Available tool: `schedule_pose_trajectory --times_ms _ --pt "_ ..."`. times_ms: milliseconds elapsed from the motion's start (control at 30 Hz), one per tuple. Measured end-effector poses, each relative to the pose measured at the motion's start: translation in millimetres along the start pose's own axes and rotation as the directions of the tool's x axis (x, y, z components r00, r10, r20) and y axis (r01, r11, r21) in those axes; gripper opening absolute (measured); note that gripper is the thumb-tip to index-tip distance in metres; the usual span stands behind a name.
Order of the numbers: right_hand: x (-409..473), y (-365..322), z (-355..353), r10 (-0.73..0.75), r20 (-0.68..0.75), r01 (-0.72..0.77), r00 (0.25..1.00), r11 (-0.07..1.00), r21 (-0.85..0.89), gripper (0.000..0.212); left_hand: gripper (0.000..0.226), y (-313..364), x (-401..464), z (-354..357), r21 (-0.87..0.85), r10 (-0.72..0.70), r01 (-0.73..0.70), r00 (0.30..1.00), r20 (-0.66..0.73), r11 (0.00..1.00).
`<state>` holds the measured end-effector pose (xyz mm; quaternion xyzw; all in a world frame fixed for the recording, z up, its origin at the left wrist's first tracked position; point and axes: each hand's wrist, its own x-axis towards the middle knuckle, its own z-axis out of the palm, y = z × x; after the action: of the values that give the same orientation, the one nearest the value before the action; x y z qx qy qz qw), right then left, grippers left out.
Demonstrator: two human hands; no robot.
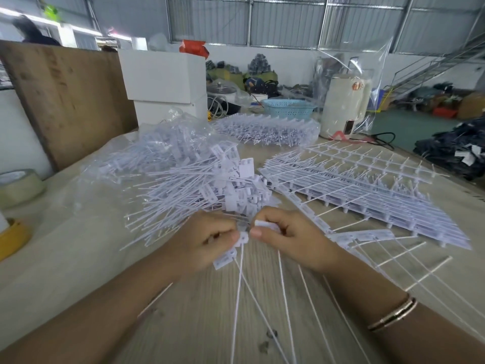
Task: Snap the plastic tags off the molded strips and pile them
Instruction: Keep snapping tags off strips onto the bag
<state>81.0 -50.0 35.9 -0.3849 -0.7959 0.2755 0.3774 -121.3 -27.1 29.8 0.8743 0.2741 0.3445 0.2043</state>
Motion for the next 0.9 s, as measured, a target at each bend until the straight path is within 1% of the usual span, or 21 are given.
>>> schedule_pose_trajectory --times_ms 33,67,100,133,233,267,300,333,400,433,467,533,600,700,767,800,900 --pt "0 0 1 -0.014 0.003 0.014 1.0 0.998 -0.065 0.016 0.032 0 1 0 0.165 0.059 -0.06 0.998 0.01 0.985" --pt "0 -1 3 -0.014 0.009 0.014 1.0 0.994 -0.106 0.015 0.028 1 1 -1 0.3 0.087 -0.087 0.996 0.015 0.95" --pt "1 -2 4 -0.007 0.01 0.008 1.0 0.992 -0.127 0.021 0.025 2 0 -2 0.39 0.085 -0.082 0.996 0.011 0.917" --pt "1 -2 4 -0.005 0.01 0.006 1.0 0.991 -0.133 0.029 0.024 3 -1 -2 0.444 0.068 -0.061 0.998 0.001 0.894" --pt "2 -4 7 -0.041 0.01 0.042 0.999 0.987 -0.156 0.045 0.036 6 -3 -1 0.523 0.02 -0.023 1.0 0.013 0.852" --pt "2 -5 8 -0.058 0.012 0.059 0.998 0.984 -0.17 0.049 0.037 6 -2 -1 0.516 0.024 -0.03 1.0 0.019 0.856" --pt "2 -5 9 -0.072 0.011 0.073 0.997 0.981 -0.18 0.053 0.037 8 -1 -2 0.467 0.031 -0.035 0.999 0.015 0.883" --pt "3 -6 10 -0.083 0.008 0.083 0.996 0.979 -0.186 0.056 0.035 10 0 -2 0.376 0.052 -0.046 0.999 -0.006 0.925" --pt "3 -8 11 -0.102 0.01 0.102 0.995 0.976 -0.193 0.061 0.033 12 0 1 0.135 0.073 -0.064 0.996 -0.059 0.989" --pt "3 -8 12 -0.121 0.019 0.122 0.992 0.974 -0.19 0.064 0.036 14 0 3 0.044 0.046 -0.043 0.996 -0.073 0.998" --pt "3 -9 14 -0.145 0.034 0.149 0.989 0.971 -0.185 0.066 0.037 15 1 7 0.002 0.007 -0.007 0.997 -0.08 1.0" --pt "3 -8 17 -0.187 0.071 0.197 0.98 0.96 -0.2 0.068 0.032 14 1 12 0.012 -0.075 0.076 0.994 -0.084 0.997" --pt "3 -8 15 -0.176 0.077 0.189 0.981 0.955 -0.229 0.071 0.032 11 1 14 0.052 -0.112 0.115 0.992 -0.061 0.992" --pt "2 -8 14 -0.139 0.081 0.155 0.987 0.955 -0.251 0.073 0.032 8 1 14 0.152 -0.033 0.036 0.999 -0.018 0.988" --pt "2 -10 13 -0.117 0.125 0.145 0.985 0.958 -0.246 0.072 0.032 10 1 14 0.112 0.019 -0.017 1.0 -0.021 0.994" --pt "2 -12 12 -0.098 0.132 0.129 0.986 0.959 -0.253 0.066 0.034 10 2 13 0.09 0.032 -0.03 0.999 -0.03 0.996" --pt "1 -13 -2 -0.035 0.101 0.065 0.994 0.947 -0.316 0.029 0.038 8 2 8 0.063 0.066 -0.063 0.997 -0.041 0.996"
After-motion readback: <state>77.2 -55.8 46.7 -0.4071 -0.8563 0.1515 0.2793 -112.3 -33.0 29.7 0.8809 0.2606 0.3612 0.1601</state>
